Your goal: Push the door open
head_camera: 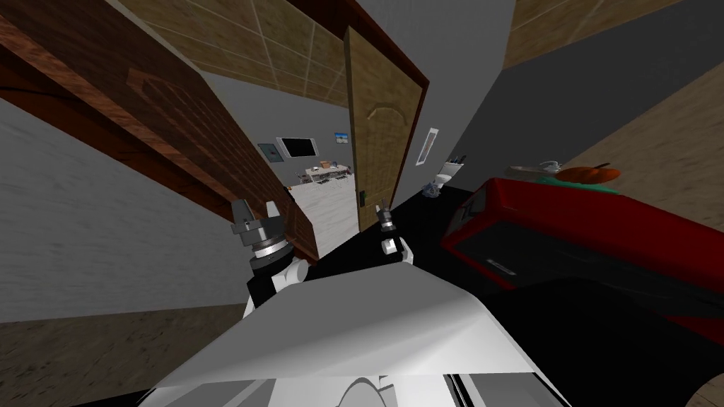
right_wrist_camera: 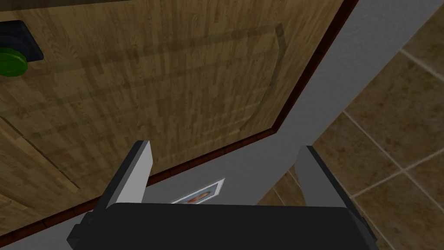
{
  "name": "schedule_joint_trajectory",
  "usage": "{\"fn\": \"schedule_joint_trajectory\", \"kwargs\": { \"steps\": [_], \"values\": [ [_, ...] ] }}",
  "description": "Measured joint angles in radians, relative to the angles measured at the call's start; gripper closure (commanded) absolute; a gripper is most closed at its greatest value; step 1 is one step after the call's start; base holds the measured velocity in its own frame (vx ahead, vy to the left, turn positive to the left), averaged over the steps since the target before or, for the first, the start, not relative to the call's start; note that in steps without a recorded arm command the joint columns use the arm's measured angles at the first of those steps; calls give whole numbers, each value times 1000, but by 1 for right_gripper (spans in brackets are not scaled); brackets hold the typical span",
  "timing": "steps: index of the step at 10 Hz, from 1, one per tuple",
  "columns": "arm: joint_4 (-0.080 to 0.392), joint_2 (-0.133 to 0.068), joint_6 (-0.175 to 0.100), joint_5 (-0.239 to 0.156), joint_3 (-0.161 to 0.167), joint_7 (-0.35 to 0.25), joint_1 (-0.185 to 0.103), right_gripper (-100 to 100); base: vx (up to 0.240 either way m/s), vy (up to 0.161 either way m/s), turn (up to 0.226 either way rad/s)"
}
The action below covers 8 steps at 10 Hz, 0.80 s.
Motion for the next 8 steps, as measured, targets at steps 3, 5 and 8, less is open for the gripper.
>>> {"fn": "schedule_joint_trajectory", "kwargs": {
  "steps": [3, 5, 8],
  "values": [
    [80, 0, 17, 9, 10, 1, -42, -100, 75, -90, 98],
    [134, 1, 34, 16, 19, 2, -71, -100, 65, -98, 60],
    [203, 3, 45, 23, 27, 2, -104, -100, 58, -98, 87]
  ]
}}
